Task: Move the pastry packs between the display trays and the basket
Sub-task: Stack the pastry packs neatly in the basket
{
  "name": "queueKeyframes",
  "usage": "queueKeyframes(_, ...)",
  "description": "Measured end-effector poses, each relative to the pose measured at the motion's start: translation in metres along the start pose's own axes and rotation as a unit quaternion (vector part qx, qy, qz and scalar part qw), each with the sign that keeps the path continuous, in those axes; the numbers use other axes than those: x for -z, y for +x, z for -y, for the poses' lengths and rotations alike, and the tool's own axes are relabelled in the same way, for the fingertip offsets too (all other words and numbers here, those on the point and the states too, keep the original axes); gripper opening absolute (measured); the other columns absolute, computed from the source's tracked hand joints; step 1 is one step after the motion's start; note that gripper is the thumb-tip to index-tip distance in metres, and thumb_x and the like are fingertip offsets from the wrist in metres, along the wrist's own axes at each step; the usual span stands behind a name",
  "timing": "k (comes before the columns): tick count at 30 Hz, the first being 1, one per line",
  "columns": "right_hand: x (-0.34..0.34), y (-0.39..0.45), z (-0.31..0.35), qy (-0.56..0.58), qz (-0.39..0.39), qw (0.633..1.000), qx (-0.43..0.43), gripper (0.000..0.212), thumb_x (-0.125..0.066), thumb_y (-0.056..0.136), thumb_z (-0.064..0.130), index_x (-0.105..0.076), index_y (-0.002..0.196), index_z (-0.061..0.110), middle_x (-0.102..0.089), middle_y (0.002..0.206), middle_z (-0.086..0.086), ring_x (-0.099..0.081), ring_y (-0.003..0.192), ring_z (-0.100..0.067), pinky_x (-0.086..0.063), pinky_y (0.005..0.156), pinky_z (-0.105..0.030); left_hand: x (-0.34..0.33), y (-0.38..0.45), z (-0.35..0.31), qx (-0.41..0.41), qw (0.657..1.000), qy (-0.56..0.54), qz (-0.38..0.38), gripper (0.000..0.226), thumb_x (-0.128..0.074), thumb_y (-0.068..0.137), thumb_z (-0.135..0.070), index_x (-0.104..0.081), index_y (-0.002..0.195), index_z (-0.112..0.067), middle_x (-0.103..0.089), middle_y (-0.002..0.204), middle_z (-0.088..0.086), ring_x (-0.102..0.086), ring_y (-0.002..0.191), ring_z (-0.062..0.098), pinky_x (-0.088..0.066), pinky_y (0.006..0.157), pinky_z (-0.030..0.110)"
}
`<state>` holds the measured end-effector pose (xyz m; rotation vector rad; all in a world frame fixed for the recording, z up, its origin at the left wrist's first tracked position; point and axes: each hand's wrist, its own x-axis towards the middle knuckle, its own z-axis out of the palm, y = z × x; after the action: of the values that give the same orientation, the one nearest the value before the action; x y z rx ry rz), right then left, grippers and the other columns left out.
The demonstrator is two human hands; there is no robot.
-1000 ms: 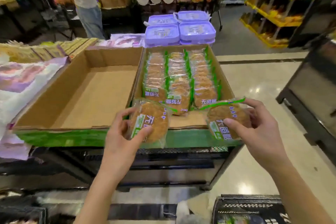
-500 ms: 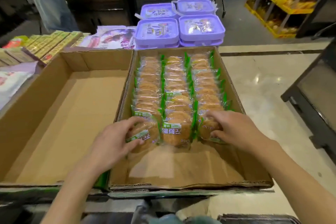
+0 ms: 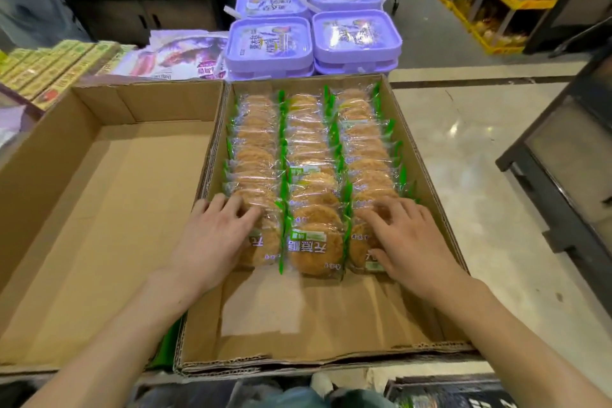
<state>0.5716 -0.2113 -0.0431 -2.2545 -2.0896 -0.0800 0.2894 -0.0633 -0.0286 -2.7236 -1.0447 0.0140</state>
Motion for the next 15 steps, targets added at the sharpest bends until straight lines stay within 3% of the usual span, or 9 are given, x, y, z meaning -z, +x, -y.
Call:
queueKeyframes(4,-0.007,-0.009,-0.003,-0.032,0.030,0.999,-0.016,0.105,-0.092,0.062,0.026,-0.035,0.149,0.027,-0.039,0.154,-0.018,-0.035,0.142,-0.041,-0.036,0.112,-0.055,-0.001,-0.004,-0.020,0.028,0.999,-0.036,-0.026,0.077,-0.090,0.061,-0.023,-0.053,0.128,-0.020,-0.056,0.106,0.010,-0.054,0.097,0.034,-0.048,0.076,0.045)
queueKeyframes(6,-0.010,-0.008,-0.004,-0.052,0.047,0.998,-0.006,0.108,-0.088,0.068,0.024,-0.024,0.155,0.027,-0.029,0.160,-0.020,-0.025,0.148,-0.042,-0.028,0.117,-0.057,0.000,-0.006,-0.035,0.015,0.998,-0.055,-0.011,0.097,-0.092,0.062,-0.038,-0.042,0.144,-0.021,-0.055,0.128,0.014,-0.052,0.120,0.037,-0.048,0.094,0.051)
queueKeyframes(8,-0.011,-0.005,-0.003,-0.053,0.069,0.996,0.002,0.104,-0.080,0.078,0.023,-0.015,0.159,0.026,-0.021,0.164,-0.018,-0.017,0.152,-0.040,-0.020,0.121,-0.057,0.004,-0.004,-0.057,-0.017,0.997,-0.077,0.004,0.113,-0.086,0.067,-0.053,-0.024,0.157,-0.024,-0.038,0.155,0.016,-0.032,0.145,0.039,-0.032,0.117,0.055)
queueKeyframes(11,-0.009,-0.001,-0.003,-0.072,0.076,0.994,0.011,0.103,-0.080,0.079,0.022,-0.017,0.159,0.023,-0.029,0.162,-0.014,-0.025,0.150,-0.038,-0.022,0.121,-0.056,0.002,0.014,-0.086,-0.071,0.993,-0.084,0.038,0.118,-0.073,0.080,-0.059,0.008,0.160,-0.029,0.013,0.165,0.007,0.010,0.155,0.035,0.002,0.124,0.056)
queueKeyframes(12,-0.009,-0.002,-0.002,-0.079,0.076,0.994,0.014,0.103,-0.083,0.076,0.022,-0.020,0.158,0.023,-0.033,0.160,-0.014,-0.030,0.148,-0.038,-0.024,0.120,-0.056,0.000,0.021,-0.091,-0.079,0.993,-0.068,0.054,0.117,-0.070,0.084,-0.059,0.014,0.159,-0.029,0.019,0.164,0.007,0.016,0.154,0.034,0.006,0.124,0.056)
queueKeyframes(15,-0.013,-0.004,-0.001,-0.093,0.076,0.993,0.011,0.105,-0.089,0.067,0.023,-0.032,0.155,0.021,-0.044,0.155,-0.013,-0.040,0.143,-0.036,-0.031,0.117,-0.052,-0.012,0.032,-0.087,-0.079,0.994,-0.055,0.052,0.113,-0.061,0.088,-0.064,0.021,0.157,-0.030,0.011,0.168,0.011,0.014,0.154,0.033,0.005,0.124,0.056)
